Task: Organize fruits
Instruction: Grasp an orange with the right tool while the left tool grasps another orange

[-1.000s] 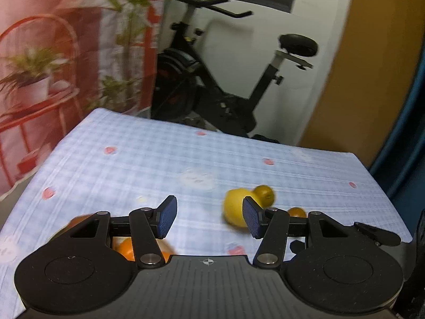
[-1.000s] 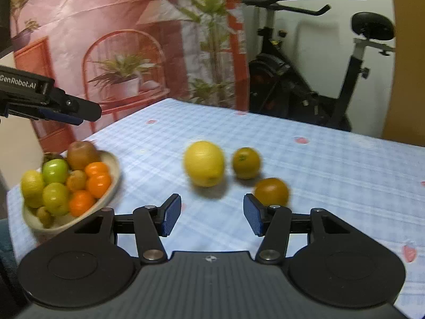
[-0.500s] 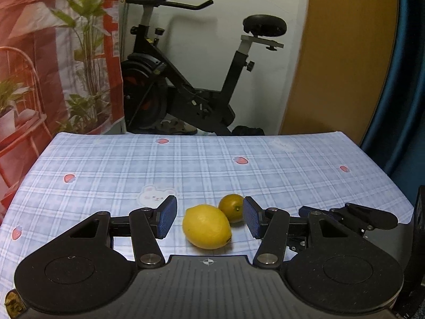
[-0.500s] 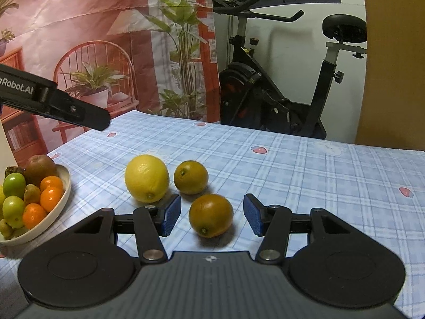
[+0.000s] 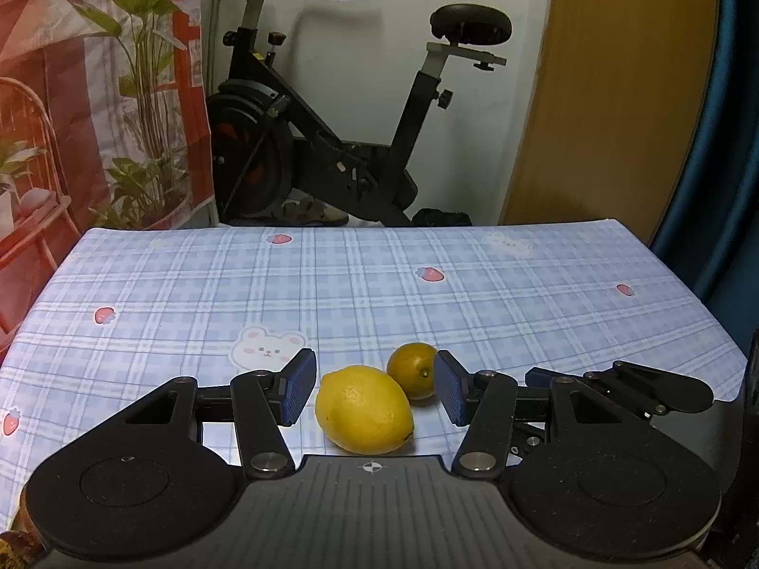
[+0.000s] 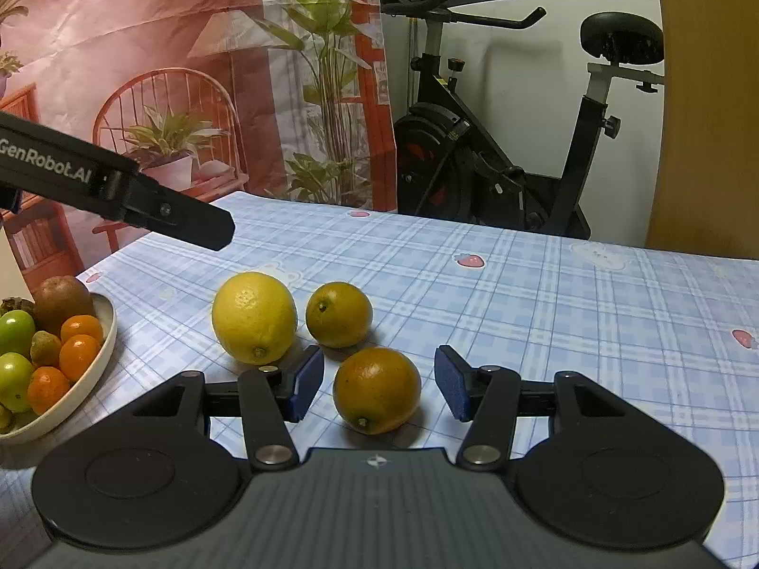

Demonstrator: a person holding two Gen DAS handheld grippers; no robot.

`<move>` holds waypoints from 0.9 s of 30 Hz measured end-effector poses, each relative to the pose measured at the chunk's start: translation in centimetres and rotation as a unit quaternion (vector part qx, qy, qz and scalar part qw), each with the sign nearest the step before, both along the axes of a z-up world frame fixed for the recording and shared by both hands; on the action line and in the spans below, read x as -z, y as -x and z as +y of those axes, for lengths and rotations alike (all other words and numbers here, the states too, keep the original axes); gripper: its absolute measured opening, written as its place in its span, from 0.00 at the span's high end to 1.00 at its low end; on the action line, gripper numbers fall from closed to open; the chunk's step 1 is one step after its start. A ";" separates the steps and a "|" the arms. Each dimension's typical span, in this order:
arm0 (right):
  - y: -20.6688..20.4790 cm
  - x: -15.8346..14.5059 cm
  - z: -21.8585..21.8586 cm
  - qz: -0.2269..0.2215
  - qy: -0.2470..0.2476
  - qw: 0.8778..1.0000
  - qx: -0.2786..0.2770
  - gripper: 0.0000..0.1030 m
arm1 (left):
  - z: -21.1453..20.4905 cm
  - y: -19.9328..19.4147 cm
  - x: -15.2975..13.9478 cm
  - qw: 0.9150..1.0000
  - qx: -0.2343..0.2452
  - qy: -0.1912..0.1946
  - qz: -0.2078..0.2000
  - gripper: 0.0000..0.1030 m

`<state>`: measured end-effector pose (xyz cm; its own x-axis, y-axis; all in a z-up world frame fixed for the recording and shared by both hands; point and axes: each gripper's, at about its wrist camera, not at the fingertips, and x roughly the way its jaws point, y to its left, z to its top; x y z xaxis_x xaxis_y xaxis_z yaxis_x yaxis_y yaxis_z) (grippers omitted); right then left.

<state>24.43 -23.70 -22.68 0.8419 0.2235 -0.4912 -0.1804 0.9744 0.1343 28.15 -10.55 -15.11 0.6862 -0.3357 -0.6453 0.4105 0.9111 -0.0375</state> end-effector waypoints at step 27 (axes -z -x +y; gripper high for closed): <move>1.8 1.1 -1.6 0.009 -0.016 1.000 0.020 0.56 | -4.7 -4.2 3.4 0.996 0.069 -0.036 0.033 0.44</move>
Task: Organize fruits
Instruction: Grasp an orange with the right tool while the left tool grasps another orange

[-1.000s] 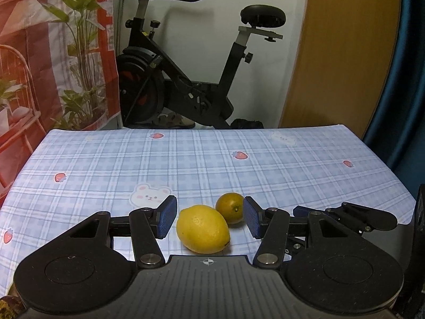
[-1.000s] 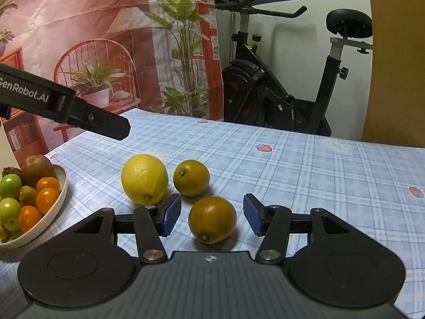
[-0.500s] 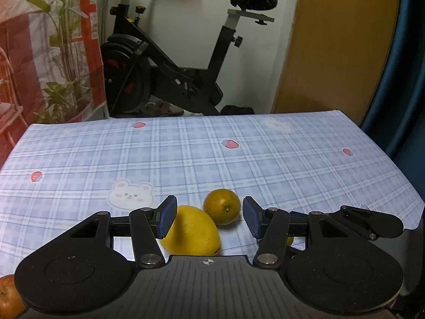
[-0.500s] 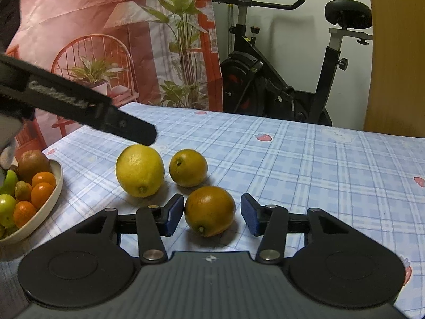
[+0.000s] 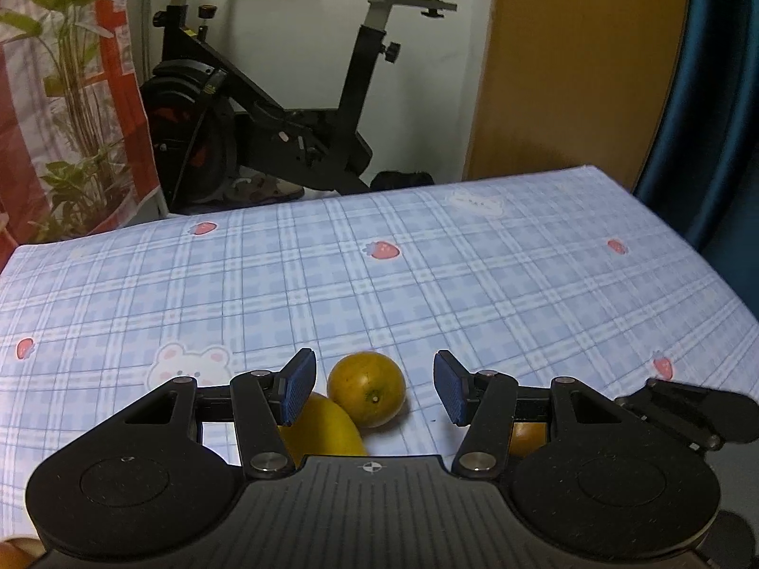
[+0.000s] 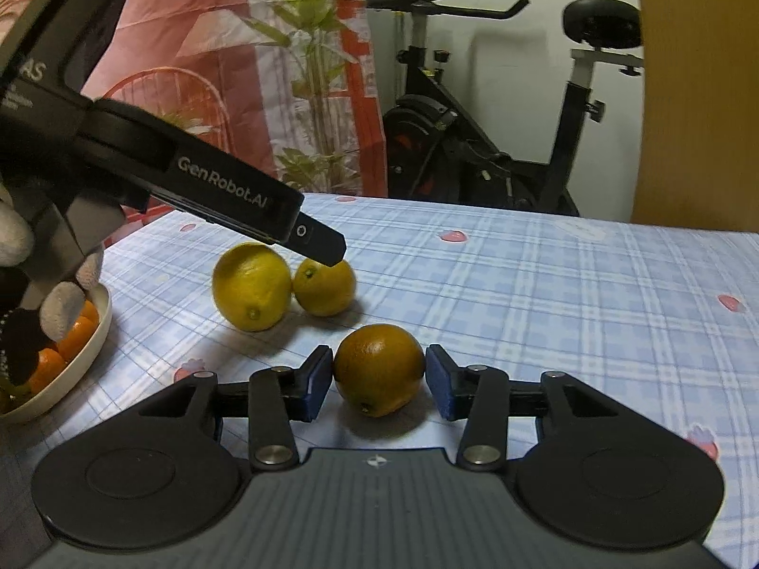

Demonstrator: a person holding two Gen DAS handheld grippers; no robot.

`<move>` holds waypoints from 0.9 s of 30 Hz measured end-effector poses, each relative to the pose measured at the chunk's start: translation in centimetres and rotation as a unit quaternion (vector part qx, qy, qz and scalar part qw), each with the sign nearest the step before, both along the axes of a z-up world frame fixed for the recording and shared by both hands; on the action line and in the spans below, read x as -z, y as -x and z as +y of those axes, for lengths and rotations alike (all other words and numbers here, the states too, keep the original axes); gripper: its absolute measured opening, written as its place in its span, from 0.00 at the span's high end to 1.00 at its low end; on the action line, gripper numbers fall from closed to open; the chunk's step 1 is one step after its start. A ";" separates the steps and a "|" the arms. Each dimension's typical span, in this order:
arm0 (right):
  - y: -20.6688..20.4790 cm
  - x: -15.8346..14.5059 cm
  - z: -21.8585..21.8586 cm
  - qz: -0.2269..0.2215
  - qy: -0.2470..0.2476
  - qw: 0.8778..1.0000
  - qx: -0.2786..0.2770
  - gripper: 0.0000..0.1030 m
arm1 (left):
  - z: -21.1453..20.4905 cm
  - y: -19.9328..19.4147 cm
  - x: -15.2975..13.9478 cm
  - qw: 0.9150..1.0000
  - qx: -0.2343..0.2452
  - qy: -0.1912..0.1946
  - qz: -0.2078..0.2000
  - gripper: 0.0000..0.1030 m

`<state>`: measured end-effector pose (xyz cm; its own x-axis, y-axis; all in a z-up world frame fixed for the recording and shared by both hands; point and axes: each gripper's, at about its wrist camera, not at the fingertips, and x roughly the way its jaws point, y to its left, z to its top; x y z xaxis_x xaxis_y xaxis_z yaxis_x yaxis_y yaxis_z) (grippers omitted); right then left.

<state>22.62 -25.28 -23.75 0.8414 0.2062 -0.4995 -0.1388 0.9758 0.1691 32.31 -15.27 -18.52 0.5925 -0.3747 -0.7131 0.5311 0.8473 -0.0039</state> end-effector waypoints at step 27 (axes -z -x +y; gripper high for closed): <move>-0.1 0.1 -0.7 0.003 -0.021 1.000 0.004 0.56 | -0.8 -0.5 1.6 1.000 0.003 -0.026 0.010 0.56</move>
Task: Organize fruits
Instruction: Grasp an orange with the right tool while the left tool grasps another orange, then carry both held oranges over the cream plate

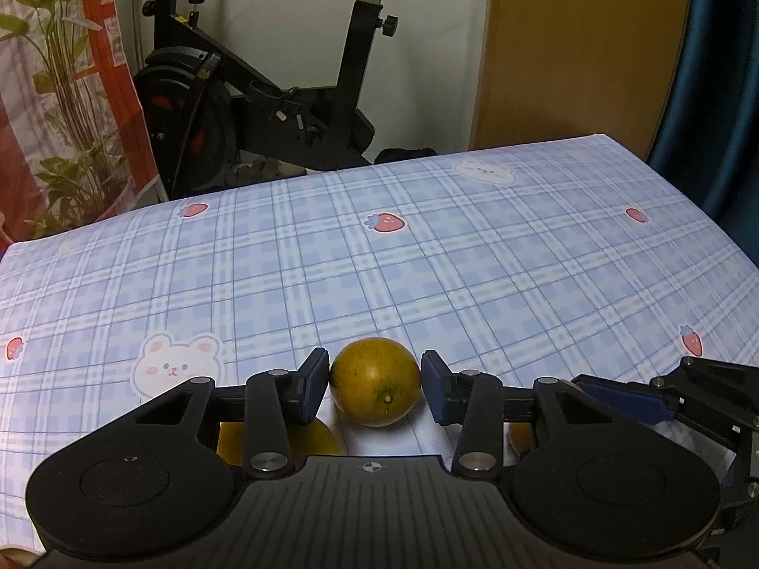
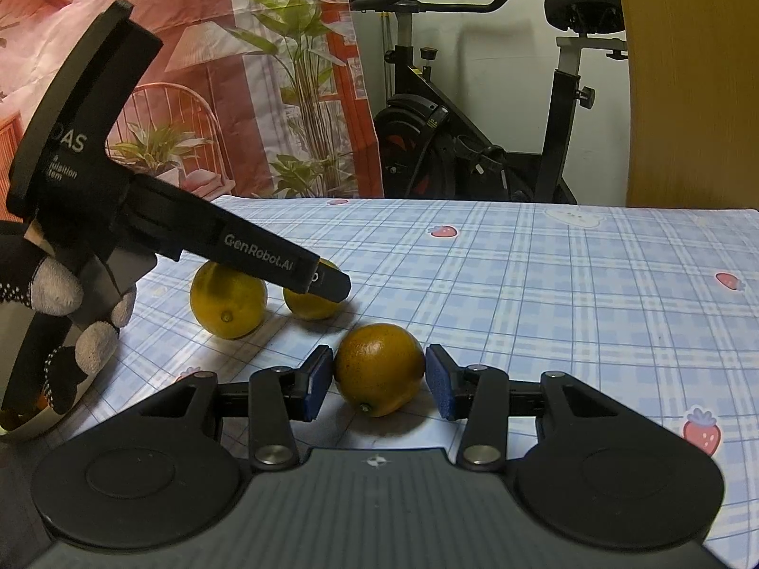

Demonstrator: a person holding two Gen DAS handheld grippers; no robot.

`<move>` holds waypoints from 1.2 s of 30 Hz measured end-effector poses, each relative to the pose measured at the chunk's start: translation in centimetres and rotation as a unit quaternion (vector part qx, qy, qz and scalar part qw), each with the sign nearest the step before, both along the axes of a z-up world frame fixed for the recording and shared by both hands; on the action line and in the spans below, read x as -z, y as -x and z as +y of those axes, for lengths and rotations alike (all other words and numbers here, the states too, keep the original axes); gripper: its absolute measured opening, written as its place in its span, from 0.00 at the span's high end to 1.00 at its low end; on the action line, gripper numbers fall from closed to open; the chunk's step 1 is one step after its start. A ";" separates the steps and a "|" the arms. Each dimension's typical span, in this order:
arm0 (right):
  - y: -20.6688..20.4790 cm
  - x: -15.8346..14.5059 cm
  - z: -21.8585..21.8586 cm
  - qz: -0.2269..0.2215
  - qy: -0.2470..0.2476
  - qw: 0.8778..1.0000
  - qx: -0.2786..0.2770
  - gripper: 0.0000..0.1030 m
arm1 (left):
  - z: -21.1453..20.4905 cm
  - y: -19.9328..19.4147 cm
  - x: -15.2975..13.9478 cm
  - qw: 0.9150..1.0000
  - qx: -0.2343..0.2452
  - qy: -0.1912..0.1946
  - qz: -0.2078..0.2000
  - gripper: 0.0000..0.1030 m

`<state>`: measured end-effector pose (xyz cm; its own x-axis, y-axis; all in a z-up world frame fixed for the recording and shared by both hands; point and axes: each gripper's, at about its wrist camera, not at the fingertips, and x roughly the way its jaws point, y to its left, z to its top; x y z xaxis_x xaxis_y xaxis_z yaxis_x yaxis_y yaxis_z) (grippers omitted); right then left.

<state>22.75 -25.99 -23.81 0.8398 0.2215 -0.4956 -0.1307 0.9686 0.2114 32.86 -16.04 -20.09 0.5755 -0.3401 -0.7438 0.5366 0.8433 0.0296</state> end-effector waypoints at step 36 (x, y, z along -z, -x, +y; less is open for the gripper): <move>1.8 -4.5 5.7 -0.008 -0.007 0.997 -0.072 0.56 | 19.3 15.0 -9.1 0.980 -0.175 0.077 -0.055 0.57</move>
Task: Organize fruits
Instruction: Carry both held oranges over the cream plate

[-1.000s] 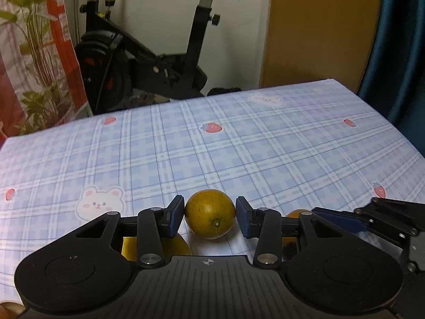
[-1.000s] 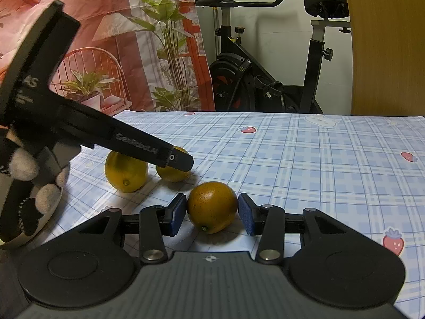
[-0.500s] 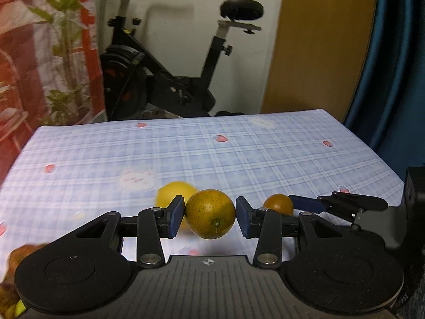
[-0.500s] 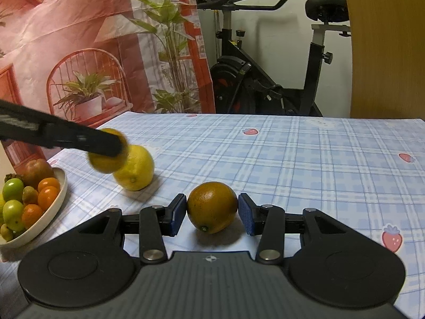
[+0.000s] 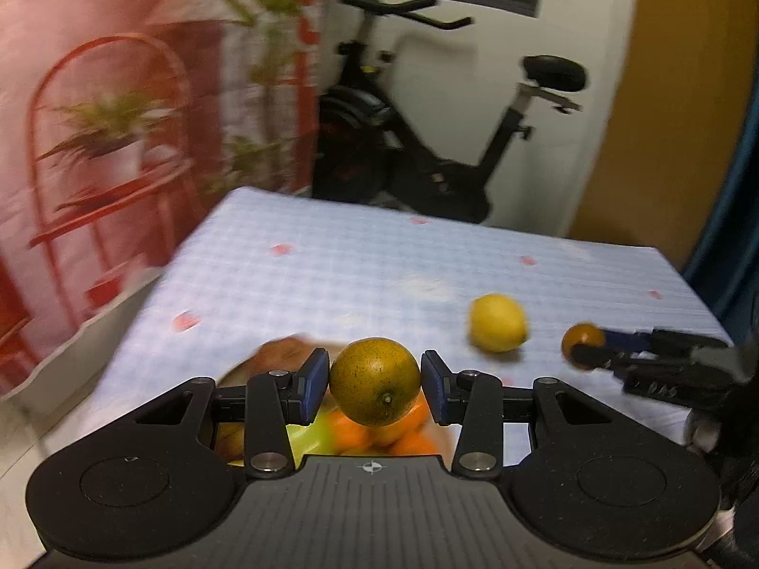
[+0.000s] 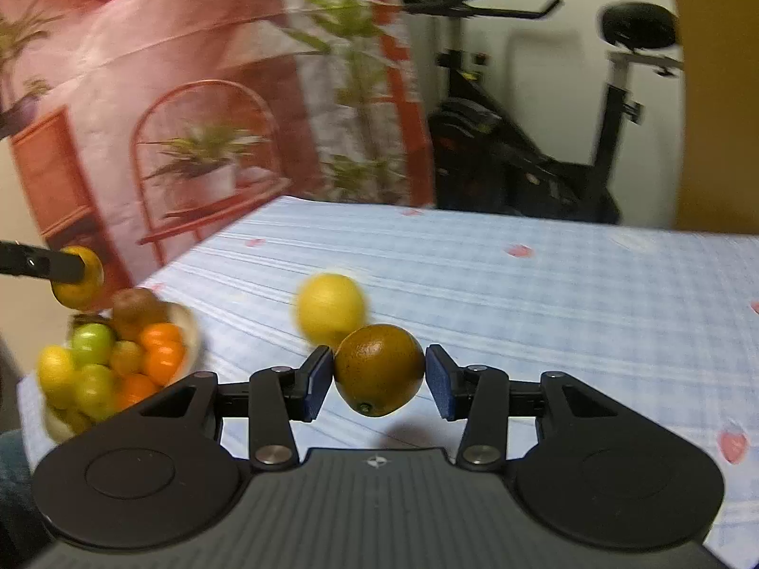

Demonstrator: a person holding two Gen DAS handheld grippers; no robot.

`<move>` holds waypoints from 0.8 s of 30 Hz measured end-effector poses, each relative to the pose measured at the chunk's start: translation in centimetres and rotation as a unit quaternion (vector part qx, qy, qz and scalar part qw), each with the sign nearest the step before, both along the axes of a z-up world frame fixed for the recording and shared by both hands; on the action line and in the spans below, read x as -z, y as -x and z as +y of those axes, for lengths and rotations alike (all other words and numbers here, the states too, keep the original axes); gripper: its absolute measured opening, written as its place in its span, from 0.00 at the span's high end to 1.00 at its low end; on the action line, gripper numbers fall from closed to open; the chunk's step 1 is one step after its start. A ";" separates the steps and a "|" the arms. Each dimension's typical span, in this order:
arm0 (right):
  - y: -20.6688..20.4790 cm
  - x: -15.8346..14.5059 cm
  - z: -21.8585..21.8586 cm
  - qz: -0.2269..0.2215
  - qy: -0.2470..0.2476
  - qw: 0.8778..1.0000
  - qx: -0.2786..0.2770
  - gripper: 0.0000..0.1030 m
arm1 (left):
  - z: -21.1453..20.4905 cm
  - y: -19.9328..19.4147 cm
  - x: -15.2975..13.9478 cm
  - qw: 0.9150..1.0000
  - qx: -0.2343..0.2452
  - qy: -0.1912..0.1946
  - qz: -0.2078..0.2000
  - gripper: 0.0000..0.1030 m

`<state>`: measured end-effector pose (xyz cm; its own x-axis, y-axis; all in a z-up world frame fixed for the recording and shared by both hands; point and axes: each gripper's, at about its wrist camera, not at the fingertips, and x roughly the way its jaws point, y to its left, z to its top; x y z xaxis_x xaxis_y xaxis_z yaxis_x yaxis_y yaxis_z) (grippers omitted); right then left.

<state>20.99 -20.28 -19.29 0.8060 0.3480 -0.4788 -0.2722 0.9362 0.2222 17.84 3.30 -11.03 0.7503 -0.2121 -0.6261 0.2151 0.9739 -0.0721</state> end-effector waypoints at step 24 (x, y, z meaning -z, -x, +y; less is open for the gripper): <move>1.5 0.8 16.1 0.040 0.063 0.975 -0.211 0.56 | 4.3 3.2 2.5 1.000 -0.018 0.012 -0.004 0.56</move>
<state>19.47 -4.15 -20.04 0.5614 0.5753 -0.5948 -0.6257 0.7655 0.1498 14.59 7.62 -13.55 0.7631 -0.1998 -0.6147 0.1813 0.9790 -0.0931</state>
